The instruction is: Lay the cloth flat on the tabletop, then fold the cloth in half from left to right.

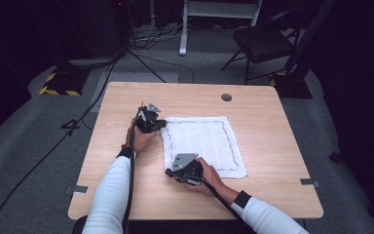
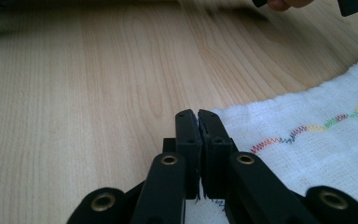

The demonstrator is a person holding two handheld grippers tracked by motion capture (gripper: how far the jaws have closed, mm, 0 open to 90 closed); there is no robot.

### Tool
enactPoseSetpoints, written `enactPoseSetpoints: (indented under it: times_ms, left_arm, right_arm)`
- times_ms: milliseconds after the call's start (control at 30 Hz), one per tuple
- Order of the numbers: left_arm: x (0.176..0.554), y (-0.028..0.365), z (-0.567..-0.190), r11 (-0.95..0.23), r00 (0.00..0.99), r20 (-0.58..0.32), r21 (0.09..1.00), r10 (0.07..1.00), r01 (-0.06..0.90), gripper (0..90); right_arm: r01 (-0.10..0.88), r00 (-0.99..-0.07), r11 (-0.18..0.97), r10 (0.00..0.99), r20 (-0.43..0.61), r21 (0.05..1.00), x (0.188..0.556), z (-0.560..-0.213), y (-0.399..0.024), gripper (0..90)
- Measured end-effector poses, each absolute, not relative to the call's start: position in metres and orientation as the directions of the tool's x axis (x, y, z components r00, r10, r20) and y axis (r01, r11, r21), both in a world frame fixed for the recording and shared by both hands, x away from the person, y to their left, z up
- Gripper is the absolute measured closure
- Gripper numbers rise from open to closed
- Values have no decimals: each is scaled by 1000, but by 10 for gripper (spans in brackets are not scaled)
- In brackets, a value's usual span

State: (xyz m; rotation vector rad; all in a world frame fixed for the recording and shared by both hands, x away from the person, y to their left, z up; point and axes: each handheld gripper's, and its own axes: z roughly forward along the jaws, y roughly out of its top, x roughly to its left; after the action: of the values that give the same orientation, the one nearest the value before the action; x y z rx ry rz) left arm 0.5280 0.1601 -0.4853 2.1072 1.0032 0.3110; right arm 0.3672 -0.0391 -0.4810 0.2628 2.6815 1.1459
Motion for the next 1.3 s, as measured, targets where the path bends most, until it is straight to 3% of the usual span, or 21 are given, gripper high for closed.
enactPoseSetpoints:
  times_ms: [667, 1000, 1300]
  left_arm:
    - [509, 195, -473, -367, 628, -82, 751, 774, 550, 865]
    - [519, 171, -447, -397, 645, -21, 773, 764, 495, 866]
    - [529, 119, -426, -433, 688, 18, 788, 726, 437, 866]
  right_arm:
    - [33, -968, 653, 209, -138, 757, 361, -469, -14, 883]
    - [57, -950, 587, 282, -137, 808, 365, -443, -46, 883]
    - [96, -921, 548, 365, -135, 831, 363, -433, -97, 884]
